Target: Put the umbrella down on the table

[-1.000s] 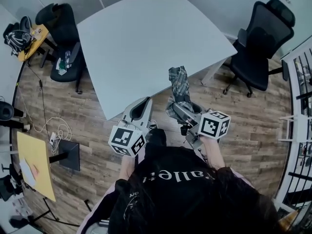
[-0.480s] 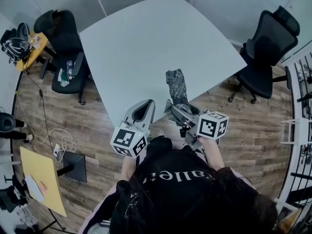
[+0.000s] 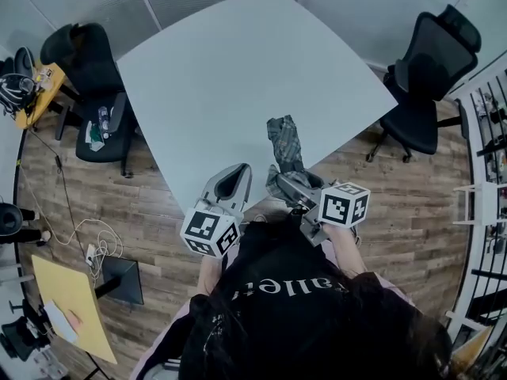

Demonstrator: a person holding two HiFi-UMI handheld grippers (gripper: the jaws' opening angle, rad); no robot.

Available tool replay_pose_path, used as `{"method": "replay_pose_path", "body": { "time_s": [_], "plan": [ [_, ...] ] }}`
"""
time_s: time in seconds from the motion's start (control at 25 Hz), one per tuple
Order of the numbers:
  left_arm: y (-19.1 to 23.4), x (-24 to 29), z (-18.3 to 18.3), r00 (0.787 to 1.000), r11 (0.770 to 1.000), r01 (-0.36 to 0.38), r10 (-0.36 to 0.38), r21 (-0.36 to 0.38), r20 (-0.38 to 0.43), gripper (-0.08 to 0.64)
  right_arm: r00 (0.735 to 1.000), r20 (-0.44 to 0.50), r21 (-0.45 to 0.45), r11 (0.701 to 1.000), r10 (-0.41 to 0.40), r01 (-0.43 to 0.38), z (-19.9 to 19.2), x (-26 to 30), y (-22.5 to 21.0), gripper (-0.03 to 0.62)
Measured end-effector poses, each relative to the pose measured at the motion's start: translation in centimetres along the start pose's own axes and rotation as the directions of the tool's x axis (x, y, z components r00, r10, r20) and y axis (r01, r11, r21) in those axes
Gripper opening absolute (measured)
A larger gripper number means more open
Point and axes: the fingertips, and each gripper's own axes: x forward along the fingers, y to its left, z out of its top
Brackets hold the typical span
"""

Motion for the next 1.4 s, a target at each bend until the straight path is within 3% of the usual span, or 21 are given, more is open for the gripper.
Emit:
{"method": "replay_pose_path", "body": {
  "time_s": [0.2,0.52,1.04,1.2,1.4],
  "plan": [
    [0.2,1.5,0.3,1.000,1.000,-0.015,0.015,-0.008,-0.005,0.029,1.000,-0.009,0.007,1.000,0.002,-0.002,1.5,0.4,-1.6,0.233],
    [2.1,5.3,1.4,0.994,0.993,-0.110,0.111,-0.040,0.019,0.029,0.997,-0.075,-0.021,0.999,0.034,-0.035,5.5,2.7,-5.4,0.233],
    [4.6,12.5,4.2,0.962,0.963,-0.266,0.268,-0.049,0.052,0.029,0.978,-0.198,-0.089,0.993,0.061,-0.080,13.1,7.4,-13.7,0.233],
    [5.8,13.1,4.4,0.945,0.945,-0.321,0.324,-0.058,0.049,0.029,0.968,-0.249,-0.165,0.984,0.026,-0.069,14.9,10.6,-16.8,0.233],
    [6.5,12.7,4.5,0.925,0.926,-0.373,0.376,-0.066,0.052,0.029,0.940,-0.338,-0.317,0.946,-0.044,-0.069,15.9,14.3,-20.1,0.233]
  ]
}}
